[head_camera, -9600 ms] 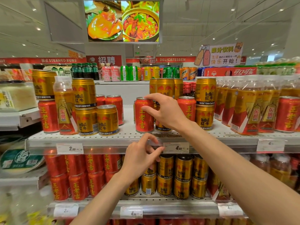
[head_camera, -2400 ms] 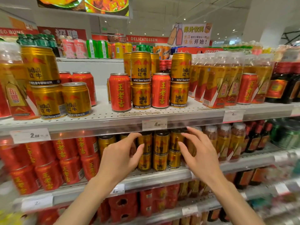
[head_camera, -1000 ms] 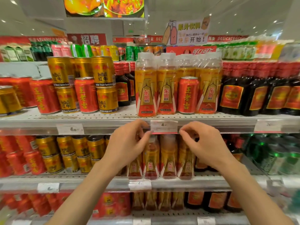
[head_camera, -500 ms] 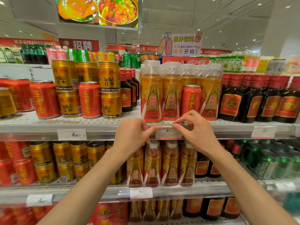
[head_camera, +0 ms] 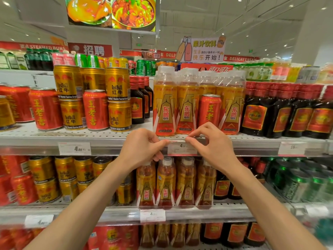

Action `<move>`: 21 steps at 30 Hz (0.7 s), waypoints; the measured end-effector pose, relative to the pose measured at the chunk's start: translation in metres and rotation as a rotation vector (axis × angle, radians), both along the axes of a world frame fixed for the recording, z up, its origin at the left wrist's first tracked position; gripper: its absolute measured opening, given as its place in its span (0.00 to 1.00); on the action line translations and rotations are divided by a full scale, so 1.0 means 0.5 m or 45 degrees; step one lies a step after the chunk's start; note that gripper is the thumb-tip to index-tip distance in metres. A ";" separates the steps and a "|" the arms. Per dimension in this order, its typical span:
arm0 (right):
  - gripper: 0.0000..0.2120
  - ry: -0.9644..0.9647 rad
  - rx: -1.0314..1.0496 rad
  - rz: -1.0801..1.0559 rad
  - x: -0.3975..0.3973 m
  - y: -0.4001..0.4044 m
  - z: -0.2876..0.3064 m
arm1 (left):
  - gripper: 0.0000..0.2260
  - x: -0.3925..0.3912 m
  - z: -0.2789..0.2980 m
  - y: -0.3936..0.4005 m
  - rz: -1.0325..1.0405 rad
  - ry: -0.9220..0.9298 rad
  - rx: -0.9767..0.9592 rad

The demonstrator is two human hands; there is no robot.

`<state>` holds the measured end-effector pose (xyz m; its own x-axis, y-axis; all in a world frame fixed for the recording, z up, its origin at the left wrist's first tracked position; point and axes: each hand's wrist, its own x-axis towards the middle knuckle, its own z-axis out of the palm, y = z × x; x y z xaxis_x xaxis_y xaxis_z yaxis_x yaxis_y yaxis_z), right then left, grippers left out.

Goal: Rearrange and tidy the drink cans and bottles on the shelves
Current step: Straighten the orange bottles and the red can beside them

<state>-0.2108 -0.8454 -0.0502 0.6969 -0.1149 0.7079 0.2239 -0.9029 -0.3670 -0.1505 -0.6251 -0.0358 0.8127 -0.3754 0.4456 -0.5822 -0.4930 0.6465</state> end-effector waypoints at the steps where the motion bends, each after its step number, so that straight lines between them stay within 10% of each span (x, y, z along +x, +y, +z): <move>1: 0.08 0.000 -0.003 -0.001 0.000 0.000 0.000 | 0.16 -0.002 0.003 0.000 -0.012 0.038 -0.015; 21: 0.21 -0.326 -0.279 0.077 0.029 0.037 0.086 | 0.18 0.002 0.000 0.003 -0.056 -0.015 -0.009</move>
